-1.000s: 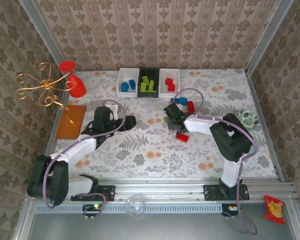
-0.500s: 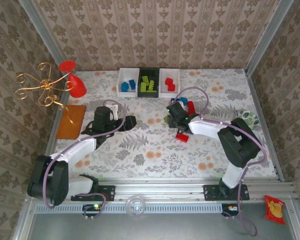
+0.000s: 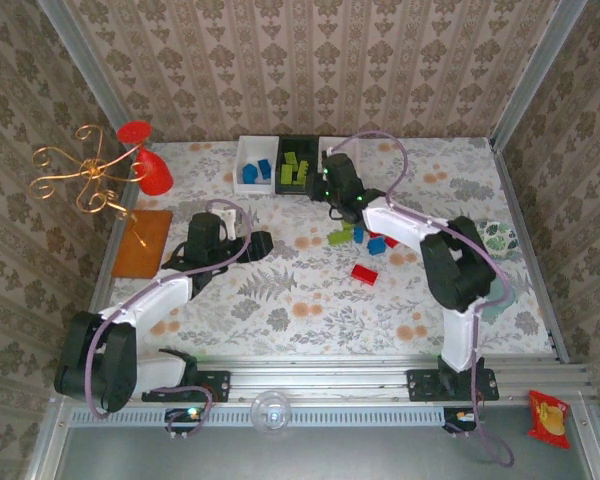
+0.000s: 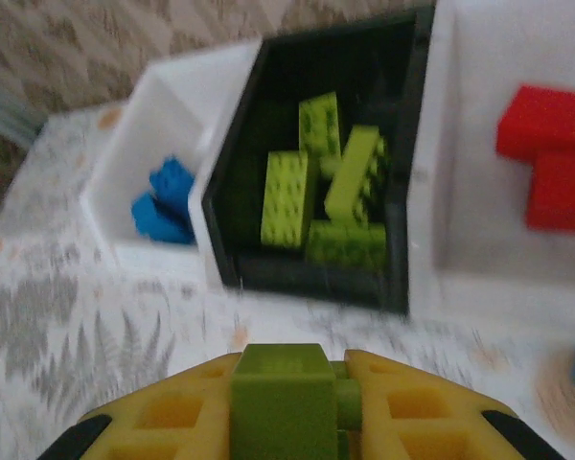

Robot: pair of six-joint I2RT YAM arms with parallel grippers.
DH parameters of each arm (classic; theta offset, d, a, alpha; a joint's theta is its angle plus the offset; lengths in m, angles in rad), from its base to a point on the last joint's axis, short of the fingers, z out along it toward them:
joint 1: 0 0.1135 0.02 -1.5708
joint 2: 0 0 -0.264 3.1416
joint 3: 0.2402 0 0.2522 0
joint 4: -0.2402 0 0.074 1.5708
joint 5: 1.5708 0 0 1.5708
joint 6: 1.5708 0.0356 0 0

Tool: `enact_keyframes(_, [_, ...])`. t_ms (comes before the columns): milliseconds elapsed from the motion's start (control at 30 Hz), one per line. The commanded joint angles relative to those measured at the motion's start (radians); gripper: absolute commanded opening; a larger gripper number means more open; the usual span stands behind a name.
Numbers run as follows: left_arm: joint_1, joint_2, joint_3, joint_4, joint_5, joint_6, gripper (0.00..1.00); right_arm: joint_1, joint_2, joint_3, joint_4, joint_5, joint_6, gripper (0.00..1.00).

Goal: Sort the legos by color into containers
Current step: Place the lego in the container, then pick up the lego from the center of the table.

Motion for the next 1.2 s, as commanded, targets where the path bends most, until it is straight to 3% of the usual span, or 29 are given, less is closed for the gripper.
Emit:
enact_keyframes(0, [-0.003,-0.038,-0.017,-0.001,-0.009,0.006,0.88,-0.033,0.132,0.140,0.028,-0.045,0.081,0.27])
enact_keyframes(300, [-0.003,-0.036,-0.017,0.008,0.004,-0.004,0.88,-0.067,0.431,0.600,-0.137,-0.088,0.098,0.34])
enact_keyframes(500, [-0.009,-0.026,-0.007,0.008,0.029,-0.010,0.88,-0.085,0.446,0.682,-0.193,-0.130,0.083,0.51])
enact_keyframes(667, [-0.019,-0.027,-0.009,0.020,0.041,-0.020,0.88,-0.086,0.345,0.582,-0.192,-0.192,0.054,0.63])
enact_keyframes(833, [-0.019,-0.030,0.003,-0.008,0.035,-0.001,0.88,-0.093,0.159,0.383,-0.215,-0.223,-0.010,0.68])
enact_keyframes(1167, [-0.025,-0.043,0.002,-0.033,-0.019,0.036,0.90,-0.089,-0.271,-0.035,-0.344,-0.105,-0.114,0.72])
